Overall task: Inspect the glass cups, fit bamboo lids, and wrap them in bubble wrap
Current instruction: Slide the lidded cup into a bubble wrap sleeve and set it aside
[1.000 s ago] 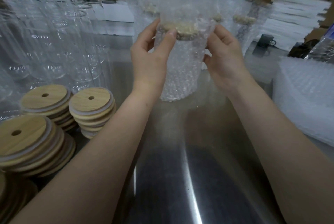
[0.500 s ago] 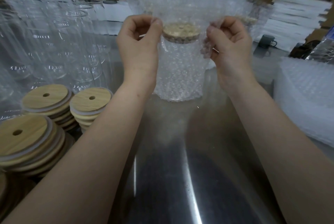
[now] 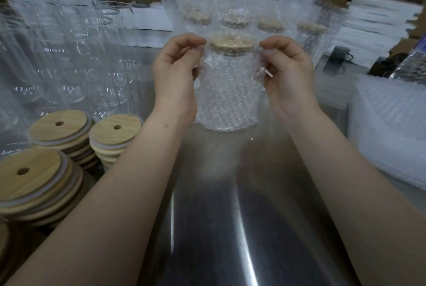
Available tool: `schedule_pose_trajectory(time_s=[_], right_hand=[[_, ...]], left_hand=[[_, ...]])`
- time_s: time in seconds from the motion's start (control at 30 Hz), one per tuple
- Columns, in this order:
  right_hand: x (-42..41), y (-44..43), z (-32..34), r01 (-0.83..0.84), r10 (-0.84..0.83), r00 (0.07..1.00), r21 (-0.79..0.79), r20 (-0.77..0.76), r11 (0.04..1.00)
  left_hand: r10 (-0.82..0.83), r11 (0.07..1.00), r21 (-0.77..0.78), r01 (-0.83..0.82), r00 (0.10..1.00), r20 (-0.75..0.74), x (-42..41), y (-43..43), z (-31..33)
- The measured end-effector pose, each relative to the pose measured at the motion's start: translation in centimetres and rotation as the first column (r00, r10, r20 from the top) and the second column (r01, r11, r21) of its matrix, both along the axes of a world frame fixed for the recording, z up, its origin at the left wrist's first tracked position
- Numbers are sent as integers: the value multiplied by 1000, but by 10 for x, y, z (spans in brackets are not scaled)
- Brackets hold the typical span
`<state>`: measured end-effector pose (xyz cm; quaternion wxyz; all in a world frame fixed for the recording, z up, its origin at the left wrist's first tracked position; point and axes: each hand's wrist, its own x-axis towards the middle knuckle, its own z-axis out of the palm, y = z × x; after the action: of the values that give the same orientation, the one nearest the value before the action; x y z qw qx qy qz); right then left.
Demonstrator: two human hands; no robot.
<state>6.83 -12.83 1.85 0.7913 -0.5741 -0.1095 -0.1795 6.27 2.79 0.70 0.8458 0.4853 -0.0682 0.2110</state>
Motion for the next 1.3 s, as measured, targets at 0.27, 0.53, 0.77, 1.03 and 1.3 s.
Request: schedule_pose_trajectory(time_s=[0.27,0.53,0.77,1.03,1.3], right_hand=[[3,0,-5,227,-208,972,-189,113,956],[-10,9,7,308,-263,951,-551,162,776],[-11,19,34,72,-298,942,-781,-151,621],[3,22,49,-23,-279,926,-775,-255,632],[15,35,57,210,-312,950,-798,29,565]], left_hand=[[-84,996,-30,83,996,-39,-8,-4,-10],[62,959,265,-96,989,132,-25,-22,-20],[195,788,511,-344,926,323,-39,-39,-29],[258,832,420,-363,923,286,-34,-35,-32],[428,693,697,-185,883,-192,-15,-22,-46]])
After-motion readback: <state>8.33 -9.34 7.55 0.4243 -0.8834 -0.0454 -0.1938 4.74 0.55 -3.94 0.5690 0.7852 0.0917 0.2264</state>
